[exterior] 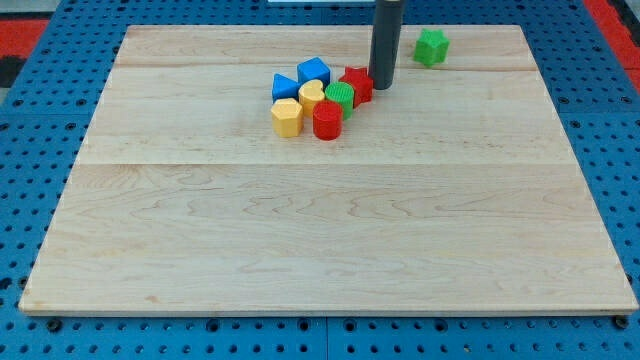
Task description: Move green star into blue cube
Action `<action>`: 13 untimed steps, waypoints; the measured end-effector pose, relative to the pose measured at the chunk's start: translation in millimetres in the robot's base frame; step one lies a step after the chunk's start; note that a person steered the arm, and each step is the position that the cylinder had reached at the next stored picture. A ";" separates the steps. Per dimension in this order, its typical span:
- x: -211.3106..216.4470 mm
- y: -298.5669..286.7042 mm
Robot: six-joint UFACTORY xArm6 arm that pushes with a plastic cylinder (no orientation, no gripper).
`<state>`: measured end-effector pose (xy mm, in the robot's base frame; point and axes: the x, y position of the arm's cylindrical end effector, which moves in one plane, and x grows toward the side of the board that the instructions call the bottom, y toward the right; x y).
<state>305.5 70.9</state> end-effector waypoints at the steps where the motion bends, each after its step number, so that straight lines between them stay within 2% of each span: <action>1: -4.5 23.0; 2: -15.2 110.0; 3: -43.5 153.0; 5: -78.5 110.8; 8: -78.4 -34.1; 10: -81.6 -35.3; 11: -91.6 31.8; 13: -58.2 15.5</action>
<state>247.3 86.4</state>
